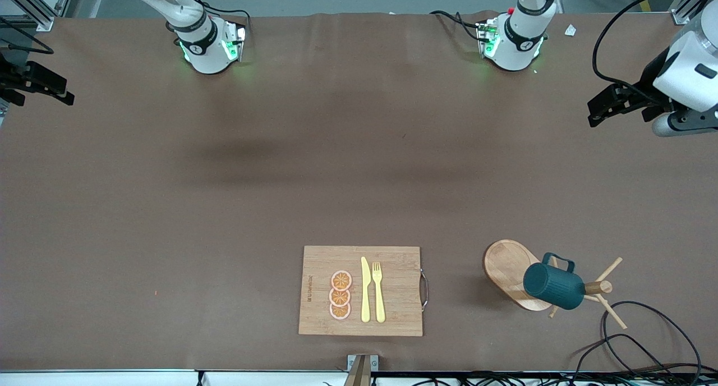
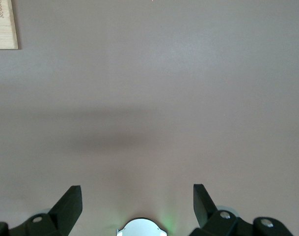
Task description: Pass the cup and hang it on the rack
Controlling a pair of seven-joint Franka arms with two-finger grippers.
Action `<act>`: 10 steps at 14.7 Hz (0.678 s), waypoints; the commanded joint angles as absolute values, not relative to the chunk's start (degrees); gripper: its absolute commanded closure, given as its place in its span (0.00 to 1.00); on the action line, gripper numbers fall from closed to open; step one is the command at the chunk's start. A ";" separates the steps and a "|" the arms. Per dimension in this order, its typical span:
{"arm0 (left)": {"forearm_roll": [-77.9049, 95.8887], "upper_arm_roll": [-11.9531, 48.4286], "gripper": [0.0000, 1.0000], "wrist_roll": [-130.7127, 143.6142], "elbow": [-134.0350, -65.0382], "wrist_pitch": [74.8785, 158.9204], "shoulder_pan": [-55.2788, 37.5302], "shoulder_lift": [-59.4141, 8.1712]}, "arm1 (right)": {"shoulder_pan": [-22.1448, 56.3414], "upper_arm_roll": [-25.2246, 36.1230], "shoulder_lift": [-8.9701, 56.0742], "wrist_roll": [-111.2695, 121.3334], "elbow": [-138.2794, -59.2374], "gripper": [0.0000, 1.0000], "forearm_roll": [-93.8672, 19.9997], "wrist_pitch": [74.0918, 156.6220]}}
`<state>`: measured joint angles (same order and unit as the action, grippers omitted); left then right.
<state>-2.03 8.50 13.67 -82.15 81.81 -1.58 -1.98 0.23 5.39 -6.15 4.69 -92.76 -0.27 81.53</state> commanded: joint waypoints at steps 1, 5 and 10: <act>-0.79 8.00 0.00 11.79 -84.46 82.18 -1.50 0.09 | -0.09 4.92 -7.56 5.19 -94.04 0.00 0.44 81.74; -0.70 8.00 0.00 11.34 -86.22 82.00 -1.49 1.84 | -0.09 4.92 -7.56 5.19 -94.04 0.00 0.44 81.65; -0.79 8.00 0.00 10.81 -88.24 81.74 -0.97 3.95 | -0.09 5.01 -7.47 5.27 -94.04 0.00 0.44 81.74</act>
